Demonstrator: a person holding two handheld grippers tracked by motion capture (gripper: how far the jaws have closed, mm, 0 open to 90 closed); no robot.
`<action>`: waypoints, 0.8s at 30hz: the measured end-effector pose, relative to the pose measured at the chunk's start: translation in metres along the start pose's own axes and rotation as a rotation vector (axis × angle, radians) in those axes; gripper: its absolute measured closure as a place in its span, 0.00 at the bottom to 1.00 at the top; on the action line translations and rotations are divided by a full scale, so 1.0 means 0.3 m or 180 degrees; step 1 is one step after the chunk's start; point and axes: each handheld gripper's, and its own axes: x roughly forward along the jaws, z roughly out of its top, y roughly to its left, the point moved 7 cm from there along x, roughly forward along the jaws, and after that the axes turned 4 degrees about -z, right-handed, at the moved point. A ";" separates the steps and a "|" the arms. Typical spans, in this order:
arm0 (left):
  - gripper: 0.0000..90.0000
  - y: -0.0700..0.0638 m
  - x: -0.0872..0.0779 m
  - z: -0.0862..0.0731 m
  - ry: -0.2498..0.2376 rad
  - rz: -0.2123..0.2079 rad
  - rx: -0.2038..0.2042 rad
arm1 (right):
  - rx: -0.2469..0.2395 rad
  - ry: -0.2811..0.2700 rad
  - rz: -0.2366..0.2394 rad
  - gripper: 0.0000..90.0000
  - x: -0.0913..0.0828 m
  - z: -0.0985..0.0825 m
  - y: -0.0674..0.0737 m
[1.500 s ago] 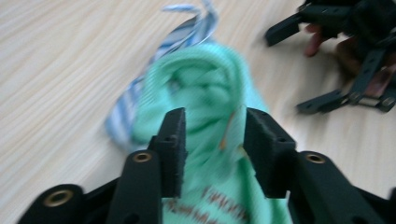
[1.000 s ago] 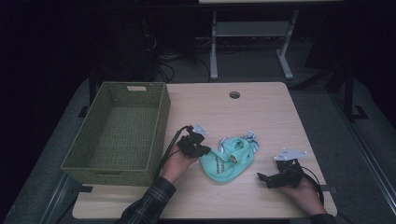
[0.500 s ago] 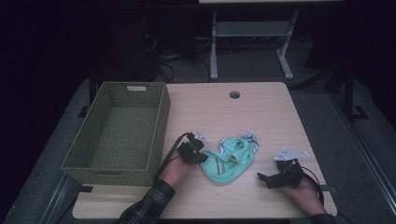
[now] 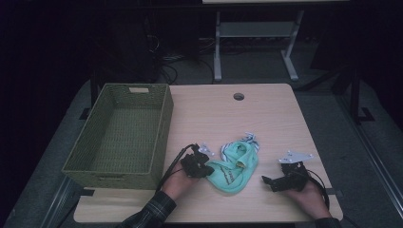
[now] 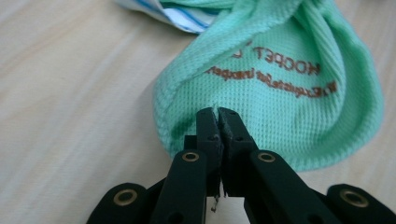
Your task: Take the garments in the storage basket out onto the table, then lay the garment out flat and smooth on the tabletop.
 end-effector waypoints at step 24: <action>0.98 -0.013 0.007 0.003 -0.0018 -0.0046 0.0023 | 0.0032 -0.0036 0.0148 0.19 -0.049 0.056 -0.023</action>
